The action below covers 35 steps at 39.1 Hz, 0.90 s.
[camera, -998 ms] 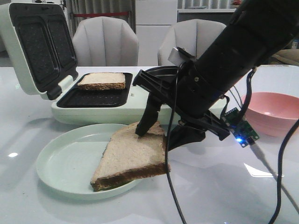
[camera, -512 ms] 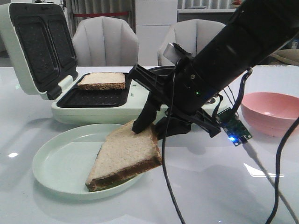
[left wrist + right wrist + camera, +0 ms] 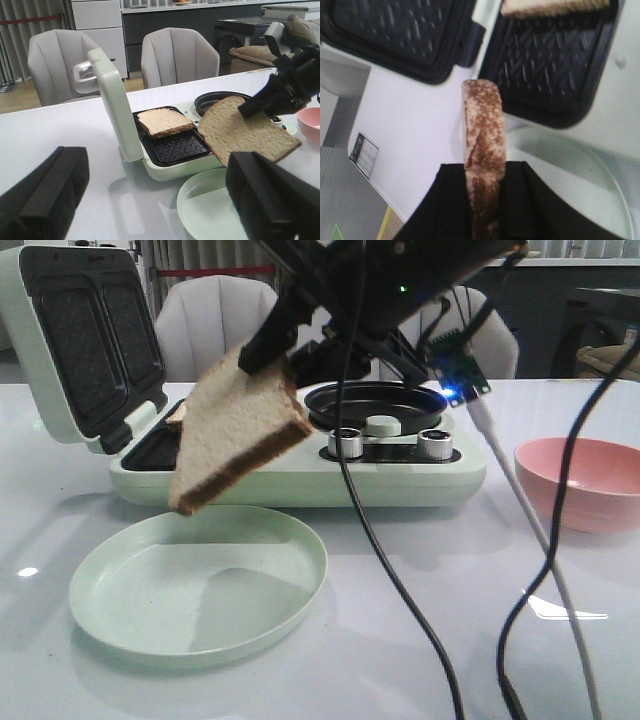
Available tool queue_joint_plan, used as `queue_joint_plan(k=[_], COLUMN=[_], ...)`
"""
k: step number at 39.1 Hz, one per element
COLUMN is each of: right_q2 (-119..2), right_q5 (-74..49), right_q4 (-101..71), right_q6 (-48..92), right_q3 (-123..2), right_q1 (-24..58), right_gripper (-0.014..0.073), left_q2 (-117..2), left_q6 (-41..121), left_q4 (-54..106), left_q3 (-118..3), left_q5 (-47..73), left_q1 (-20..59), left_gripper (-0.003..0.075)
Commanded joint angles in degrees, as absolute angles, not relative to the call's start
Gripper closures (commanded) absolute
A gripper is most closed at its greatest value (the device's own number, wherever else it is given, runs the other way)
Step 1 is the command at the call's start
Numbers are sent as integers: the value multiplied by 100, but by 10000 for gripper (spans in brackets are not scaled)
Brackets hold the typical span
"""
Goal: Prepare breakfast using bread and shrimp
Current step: 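Lift the bread with the right gripper and lay it on the first slice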
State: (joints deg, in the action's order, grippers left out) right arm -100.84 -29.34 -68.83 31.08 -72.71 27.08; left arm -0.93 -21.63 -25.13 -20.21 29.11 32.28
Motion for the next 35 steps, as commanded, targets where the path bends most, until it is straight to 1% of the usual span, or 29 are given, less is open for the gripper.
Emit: queue_joint_plan(k=[1,5,16,24,28,34,35], right_q2=[-10014,-10352,-11504,-12058,-12231,-12365,-12365], right_q5=[-2535,-2267,-2495,-2510,-2515,-2652,-2671], right_q4=[-7473,-7751,-7823,-7817,-7817,-7763,-7736], right_q6=[3237,3307,3335,3335,3345,3589,3731], right_q3=[-7778,-8184,-9488,-10060,-10214,-10341,-10341], right_q1=[2697,2697,2701,2701,2701,2701,2701], right_gripper=[376,376,376,370,322,186,150], left_q2=[-170,-170,-170,-170,-170,-170,-170], left_q6=[-2243,-2243,-2243,-2243,-2243,-2243,-2243], left_q4=[-2532,-2532,-2532,-2532,-2532,-2532,-2532], left_q3=[-2171,-2171,-2171,-2171,-2171,-2171,-2171], left_q5=[2497,2497,2497,2497,2497,2497,2497], left_q1=[3269,3269,3269,3269,3269,3269,3269], left_gripper=[97,97,97,97,97,97,97])
